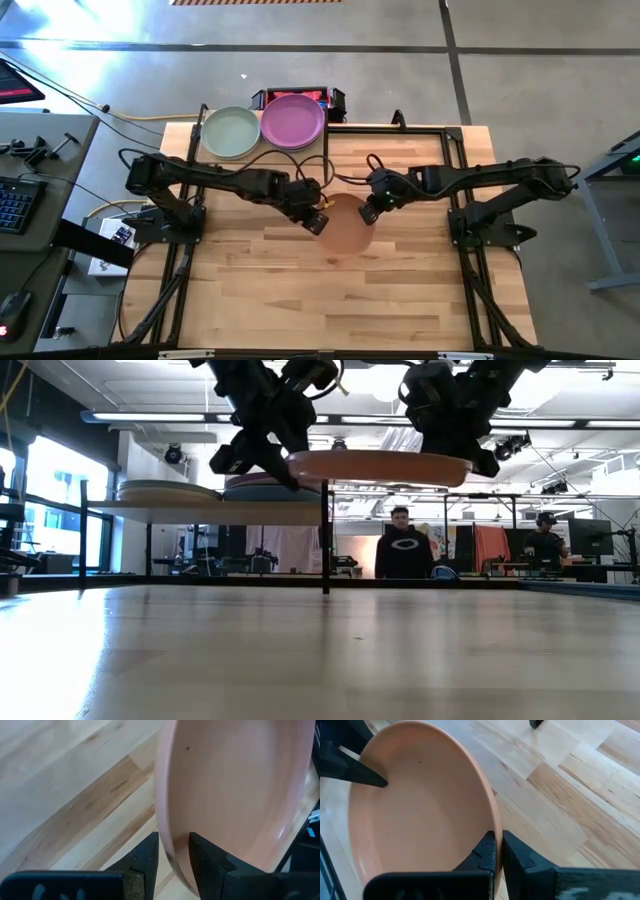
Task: Place and stack plates onto a shelf
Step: Stack the brown plate on top of the gray plate on the shelf
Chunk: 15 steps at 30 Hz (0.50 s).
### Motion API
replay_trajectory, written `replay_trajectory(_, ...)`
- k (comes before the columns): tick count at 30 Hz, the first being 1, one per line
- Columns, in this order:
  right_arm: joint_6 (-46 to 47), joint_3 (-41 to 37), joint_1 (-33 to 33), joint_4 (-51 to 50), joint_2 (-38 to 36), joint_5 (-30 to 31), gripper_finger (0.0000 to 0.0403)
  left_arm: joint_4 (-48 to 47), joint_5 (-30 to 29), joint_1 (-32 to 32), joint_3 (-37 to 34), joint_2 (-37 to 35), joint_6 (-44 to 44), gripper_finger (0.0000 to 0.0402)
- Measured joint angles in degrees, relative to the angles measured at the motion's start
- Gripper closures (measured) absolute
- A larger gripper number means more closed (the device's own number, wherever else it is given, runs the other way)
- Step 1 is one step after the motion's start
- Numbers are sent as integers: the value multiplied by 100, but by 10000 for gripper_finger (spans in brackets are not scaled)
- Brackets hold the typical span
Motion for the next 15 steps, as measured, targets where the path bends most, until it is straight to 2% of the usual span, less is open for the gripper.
replay_trajectory(6,20,0,0,-22,2,-1,403,25,-59,0,0,0,94,315)
replay_trajectory(15,2,0,7,-57,2,-160,402,-33,-106,11,0,0,93,376)
